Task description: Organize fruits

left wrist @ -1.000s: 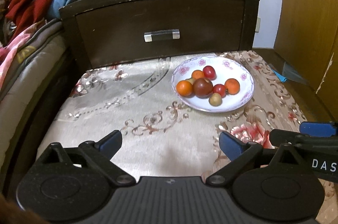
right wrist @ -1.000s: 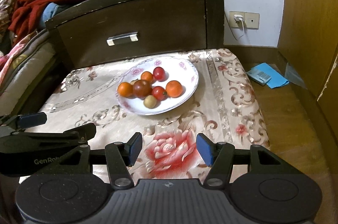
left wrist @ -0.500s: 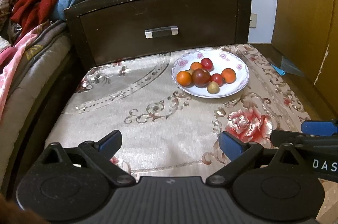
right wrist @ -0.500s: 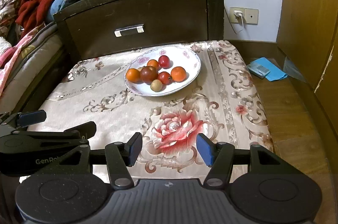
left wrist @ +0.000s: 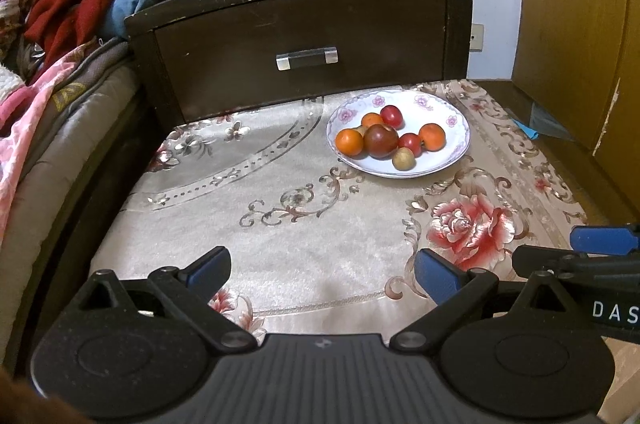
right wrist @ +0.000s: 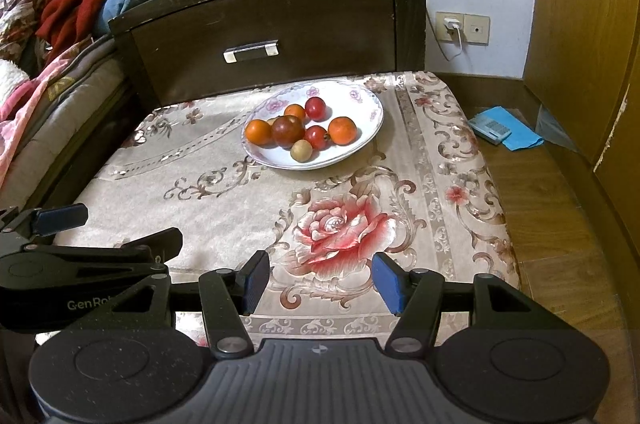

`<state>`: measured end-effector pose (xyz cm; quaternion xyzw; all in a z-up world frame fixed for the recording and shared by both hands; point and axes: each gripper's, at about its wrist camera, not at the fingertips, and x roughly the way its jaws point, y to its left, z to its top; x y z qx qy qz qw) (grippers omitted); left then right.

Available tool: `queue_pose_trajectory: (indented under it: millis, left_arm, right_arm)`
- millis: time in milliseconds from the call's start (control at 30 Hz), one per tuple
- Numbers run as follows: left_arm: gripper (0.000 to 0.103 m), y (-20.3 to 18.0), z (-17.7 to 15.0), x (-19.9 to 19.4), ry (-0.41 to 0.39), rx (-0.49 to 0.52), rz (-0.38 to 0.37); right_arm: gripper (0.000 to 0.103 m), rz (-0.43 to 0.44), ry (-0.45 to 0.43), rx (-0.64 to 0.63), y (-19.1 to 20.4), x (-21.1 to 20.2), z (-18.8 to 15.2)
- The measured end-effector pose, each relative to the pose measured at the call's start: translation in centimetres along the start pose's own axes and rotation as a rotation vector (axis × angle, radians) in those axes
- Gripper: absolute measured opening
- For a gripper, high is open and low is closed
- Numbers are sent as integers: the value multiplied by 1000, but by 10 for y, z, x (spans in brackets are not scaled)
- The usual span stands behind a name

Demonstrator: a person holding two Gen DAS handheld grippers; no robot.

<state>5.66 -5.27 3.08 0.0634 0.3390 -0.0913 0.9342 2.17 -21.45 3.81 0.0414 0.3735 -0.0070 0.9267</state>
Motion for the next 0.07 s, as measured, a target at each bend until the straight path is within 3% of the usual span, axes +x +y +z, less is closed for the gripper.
queue_pose_trajectory:
  millis: [67]
  left_arm:
    - [103,0,-1,0,2,-6,2]
  right_arm:
    - [52,0,0,-1,1,0,0]
